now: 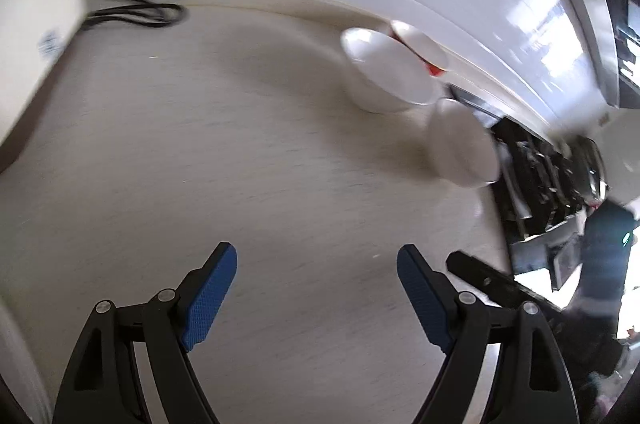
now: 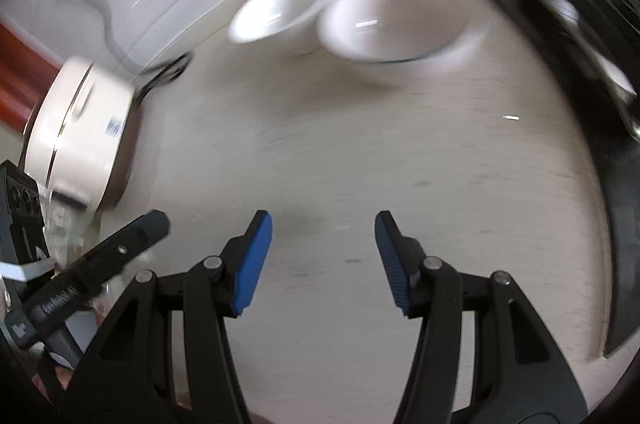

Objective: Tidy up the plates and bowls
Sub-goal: 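Move both grippers to the large white bowl beside the stove, then close the right gripper on the bowl rim while the left gripper grips it too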

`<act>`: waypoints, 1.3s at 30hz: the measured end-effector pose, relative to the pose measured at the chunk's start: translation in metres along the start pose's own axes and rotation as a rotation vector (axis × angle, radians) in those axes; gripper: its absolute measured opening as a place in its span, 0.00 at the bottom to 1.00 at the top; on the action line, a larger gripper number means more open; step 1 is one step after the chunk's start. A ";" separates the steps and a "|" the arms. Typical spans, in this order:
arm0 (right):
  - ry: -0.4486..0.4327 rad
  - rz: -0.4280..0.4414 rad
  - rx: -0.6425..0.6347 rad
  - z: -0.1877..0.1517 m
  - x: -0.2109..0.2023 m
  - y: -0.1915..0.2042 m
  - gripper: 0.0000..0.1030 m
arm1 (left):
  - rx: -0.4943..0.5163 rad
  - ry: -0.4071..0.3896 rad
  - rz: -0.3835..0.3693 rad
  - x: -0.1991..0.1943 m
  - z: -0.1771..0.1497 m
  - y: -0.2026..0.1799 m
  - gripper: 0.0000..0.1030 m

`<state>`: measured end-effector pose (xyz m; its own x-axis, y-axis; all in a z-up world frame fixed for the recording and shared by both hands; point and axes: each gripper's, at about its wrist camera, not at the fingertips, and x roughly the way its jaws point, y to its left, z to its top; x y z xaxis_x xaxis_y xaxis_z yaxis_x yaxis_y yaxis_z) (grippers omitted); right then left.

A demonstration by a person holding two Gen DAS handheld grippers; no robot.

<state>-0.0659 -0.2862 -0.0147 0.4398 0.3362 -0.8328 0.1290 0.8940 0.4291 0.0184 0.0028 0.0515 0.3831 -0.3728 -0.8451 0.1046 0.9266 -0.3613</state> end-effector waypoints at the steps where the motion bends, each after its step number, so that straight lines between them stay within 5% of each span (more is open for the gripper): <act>1: -0.008 -0.012 0.035 0.003 -0.005 -0.014 0.56 | 0.000 0.008 -0.008 0.003 0.001 -0.007 0.81; 7: -0.069 -0.053 0.126 0.019 -0.030 -0.055 0.56 | -0.048 0.080 -0.128 0.032 0.033 -0.051 0.81; 15: -0.136 -0.070 0.220 0.066 -0.049 -0.094 0.56 | -0.054 0.085 -0.108 0.061 0.059 -0.080 0.81; 25: -0.089 -0.063 0.153 0.108 -0.009 -0.070 0.56 | -0.113 0.073 -0.083 0.101 0.084 -0.081 0.79; 31: -0.061 -0.076 0.116 0.119 0.014 -0.066 0.55 | -0.058 0.045 -0.045 0.110 0.086 -0.079 0.46; 36: -0.042 -0.078 0.092 0.120 0.028 -0.066 0.32 | 0.013 0.036 -0.096 0.113 0.083 -0.090 0.20; 39: -0.054 -0.028 0.137 0.115 0.031 -0.072 0.20 | 0.068 0.020 -0.077 0.110 0.080 -0.100 0.15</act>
<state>0.0402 -0.3740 -0.0309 0.4809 0.2919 -0.8267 0.2601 0.8530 0.4524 0.1239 -0.1263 0.0265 0.3532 -0.4433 -0.8239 0.1949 0.8962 -0.3986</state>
